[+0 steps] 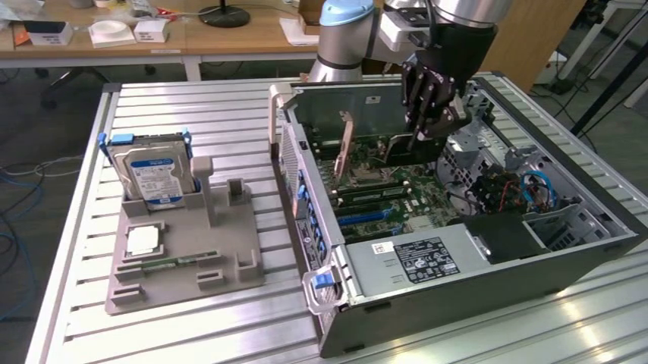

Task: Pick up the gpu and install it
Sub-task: 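Insert the gpu into the slot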

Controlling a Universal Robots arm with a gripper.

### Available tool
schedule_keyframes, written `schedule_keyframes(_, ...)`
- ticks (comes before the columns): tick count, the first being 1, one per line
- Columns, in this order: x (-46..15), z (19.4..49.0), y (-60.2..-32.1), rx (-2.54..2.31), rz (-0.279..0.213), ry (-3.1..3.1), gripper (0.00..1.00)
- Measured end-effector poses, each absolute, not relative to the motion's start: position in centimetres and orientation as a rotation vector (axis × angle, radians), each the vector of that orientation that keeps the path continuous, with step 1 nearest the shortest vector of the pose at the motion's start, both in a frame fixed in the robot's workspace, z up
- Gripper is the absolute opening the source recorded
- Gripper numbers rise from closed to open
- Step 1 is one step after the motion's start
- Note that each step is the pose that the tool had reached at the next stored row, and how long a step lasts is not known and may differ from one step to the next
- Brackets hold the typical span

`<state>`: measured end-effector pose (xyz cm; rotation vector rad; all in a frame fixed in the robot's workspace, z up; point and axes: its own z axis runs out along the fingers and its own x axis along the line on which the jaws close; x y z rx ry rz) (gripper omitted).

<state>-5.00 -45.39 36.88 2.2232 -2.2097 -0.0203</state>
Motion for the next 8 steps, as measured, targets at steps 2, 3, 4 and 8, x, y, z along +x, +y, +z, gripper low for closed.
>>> schedule_keyframes(2, -4.99, 36.77, -45.39, 2.224, -0.021, -2.21, 0.26)
schedule_keyframes(3, -5.0, 36.72, -45.39, 2.223, -0.02, -2.21, 0.26)
schedule_keyframes(4, -4.99, 36.65, -45.39, 2.223, -0.02, -2.21, 0.26)
schedule_keyframes(8, -5.0, 36.29, -45.39, 2.223, -0.02, -2.21, 0.26)
